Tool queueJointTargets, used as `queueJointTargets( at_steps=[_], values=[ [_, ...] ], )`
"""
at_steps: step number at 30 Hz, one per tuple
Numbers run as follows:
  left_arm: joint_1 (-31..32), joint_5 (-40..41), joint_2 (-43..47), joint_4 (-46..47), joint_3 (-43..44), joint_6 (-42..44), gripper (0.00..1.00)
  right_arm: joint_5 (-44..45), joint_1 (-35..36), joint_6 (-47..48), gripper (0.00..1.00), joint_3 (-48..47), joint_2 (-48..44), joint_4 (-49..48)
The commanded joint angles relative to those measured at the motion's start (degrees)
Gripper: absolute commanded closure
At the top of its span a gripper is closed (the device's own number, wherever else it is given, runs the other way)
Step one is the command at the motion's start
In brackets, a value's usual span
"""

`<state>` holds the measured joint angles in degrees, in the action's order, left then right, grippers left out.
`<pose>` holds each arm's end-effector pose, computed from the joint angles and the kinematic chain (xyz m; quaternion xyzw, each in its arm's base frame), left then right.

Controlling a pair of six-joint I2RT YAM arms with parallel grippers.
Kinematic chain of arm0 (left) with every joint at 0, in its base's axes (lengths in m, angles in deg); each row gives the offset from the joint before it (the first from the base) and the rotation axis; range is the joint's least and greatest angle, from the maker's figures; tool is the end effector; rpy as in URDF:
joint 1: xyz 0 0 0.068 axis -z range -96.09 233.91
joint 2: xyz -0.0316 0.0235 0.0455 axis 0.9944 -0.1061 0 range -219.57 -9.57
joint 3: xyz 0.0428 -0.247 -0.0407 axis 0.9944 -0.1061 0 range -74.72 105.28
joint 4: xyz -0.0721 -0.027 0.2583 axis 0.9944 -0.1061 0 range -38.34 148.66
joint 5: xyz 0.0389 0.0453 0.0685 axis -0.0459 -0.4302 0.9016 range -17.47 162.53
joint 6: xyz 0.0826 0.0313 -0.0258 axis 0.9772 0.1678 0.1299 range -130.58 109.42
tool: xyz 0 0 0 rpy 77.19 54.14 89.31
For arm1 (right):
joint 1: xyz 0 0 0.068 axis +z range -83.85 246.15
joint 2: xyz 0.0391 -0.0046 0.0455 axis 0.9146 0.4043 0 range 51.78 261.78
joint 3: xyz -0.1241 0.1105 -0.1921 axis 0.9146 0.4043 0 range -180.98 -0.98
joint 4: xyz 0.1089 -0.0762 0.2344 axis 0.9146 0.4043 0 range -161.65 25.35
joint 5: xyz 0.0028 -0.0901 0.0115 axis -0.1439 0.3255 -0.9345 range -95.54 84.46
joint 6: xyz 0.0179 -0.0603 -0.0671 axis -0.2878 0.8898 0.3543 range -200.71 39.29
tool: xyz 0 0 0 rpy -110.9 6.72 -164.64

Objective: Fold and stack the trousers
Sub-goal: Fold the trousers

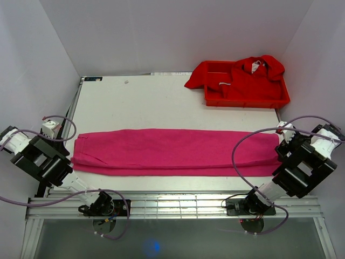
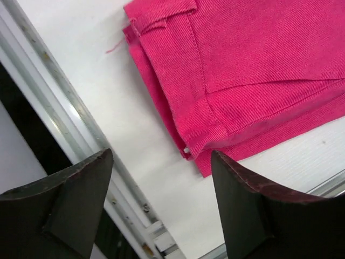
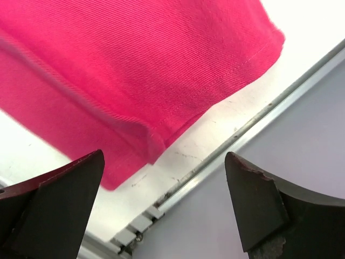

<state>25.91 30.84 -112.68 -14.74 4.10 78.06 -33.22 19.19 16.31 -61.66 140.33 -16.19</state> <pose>0.2124 0.2364 0.1676 0.2234 0.9056 -0.1618 0.3222 0.2212 -0.1807 0.1463 -0.4227 0.8724 0.0201 0.2445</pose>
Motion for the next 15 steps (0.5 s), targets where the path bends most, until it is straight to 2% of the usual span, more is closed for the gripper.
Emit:
queueJointTargets(
  at_steps=[1,4,5,7,8,9,10,11,15],
  values=[
    [-0.5,-4.5,6.2,-7.0,1.3,7.0,0.15,-3.9,0.8,7.2,0.02,-2.9,-5.9,10.3],
    [1.8,-2.4,10.3,-7.0,-3.5,9.8,0.16,-5.9,6.9,4.5,0.05,-1.7,-9.0,11.5],
    [3.9,-1.7,11.1,-7.0,-5.0,9.9,0.17,-6.7,11.4,1.1,0.10,-0.2,-10.5,11.4],
    [5.8,-0.1,13.1,-6.9,-9.8,11.2,0.23,-8.5,17.1,-3.6,0.14,1.6,-12.0,9.0],
    [7.7,0.4,13.6,-6.9,-11.4,11.6,0.26,-9.1,23.9,-9.8,0.21,3.6,-13.7,7.4],
    [8.7,0.8,14.2,-6.8,-12.8,11.6,0.31,-9.2,27.4,-12.7,0.25,4.6,-14.5,5.8],
    [9.7,1.3,15.0,-6.7,-15.3,11.3,0.32,-9.3,30.7,-15.8,0.28,5.5,-15.3,2.4],
    [11.9,1.7,15.5,-6.1,-16.3,9.9,0.32,-8.6,37.7,-21.3,0.33,7.1,-16.6,0.8],
    [16.8,2.7,19.5,-0.7,-21.9,7.2,0.32,-5.5,53.8,-32.2,0.40,11.5,-18.5,-8.7]
  ],
)
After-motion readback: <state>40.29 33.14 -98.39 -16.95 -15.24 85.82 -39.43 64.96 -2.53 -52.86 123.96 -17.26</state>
